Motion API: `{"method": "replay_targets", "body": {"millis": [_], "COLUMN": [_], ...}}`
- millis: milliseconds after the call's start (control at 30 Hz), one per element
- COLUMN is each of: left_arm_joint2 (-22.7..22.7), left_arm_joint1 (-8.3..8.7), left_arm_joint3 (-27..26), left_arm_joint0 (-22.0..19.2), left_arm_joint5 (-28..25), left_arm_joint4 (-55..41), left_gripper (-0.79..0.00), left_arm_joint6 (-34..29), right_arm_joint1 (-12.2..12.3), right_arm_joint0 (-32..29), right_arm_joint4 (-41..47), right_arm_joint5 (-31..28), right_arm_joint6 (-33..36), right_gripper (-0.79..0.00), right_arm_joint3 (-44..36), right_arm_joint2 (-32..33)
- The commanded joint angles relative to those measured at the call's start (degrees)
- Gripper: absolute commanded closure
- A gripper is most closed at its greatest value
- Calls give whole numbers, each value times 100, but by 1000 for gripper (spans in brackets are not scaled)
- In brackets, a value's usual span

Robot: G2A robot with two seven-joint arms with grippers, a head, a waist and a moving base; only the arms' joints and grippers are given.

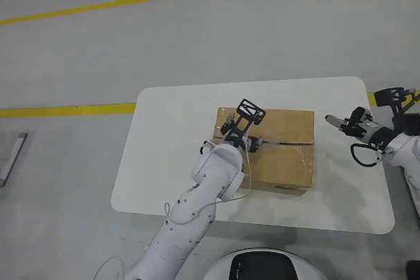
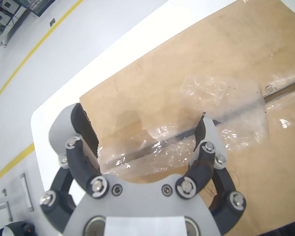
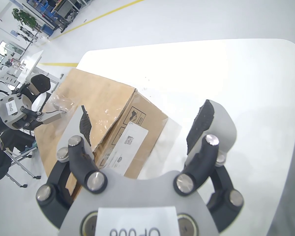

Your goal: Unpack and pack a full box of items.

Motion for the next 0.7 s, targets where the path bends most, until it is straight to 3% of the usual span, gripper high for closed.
{"method": "replay_targets", "body": {"millis": [0,667], "left_arm_joint2": [72,778], "left_arm_joint1": [-30,-433], "left_arm_joint3": [-4,454], "left_arm_joint0": [-24,-399], "left_arm_joint5": [-7,-19], "left_arm_joint4": [-1,-346], "left_gripper": [-785,-785], "left_arm_joint6": [5,325], "right_arm_joint1": [8,116], "right_arm_joint0": [-25,-515], "right_arm_joint4": [21,162], "right_arm_joint5": [-21,-142], "right_arm_joint6": [3,13], "right_gripper": [-785,-785], "right_arm_joint3": [12,75], "right_arm_joint2": [39,719]}}
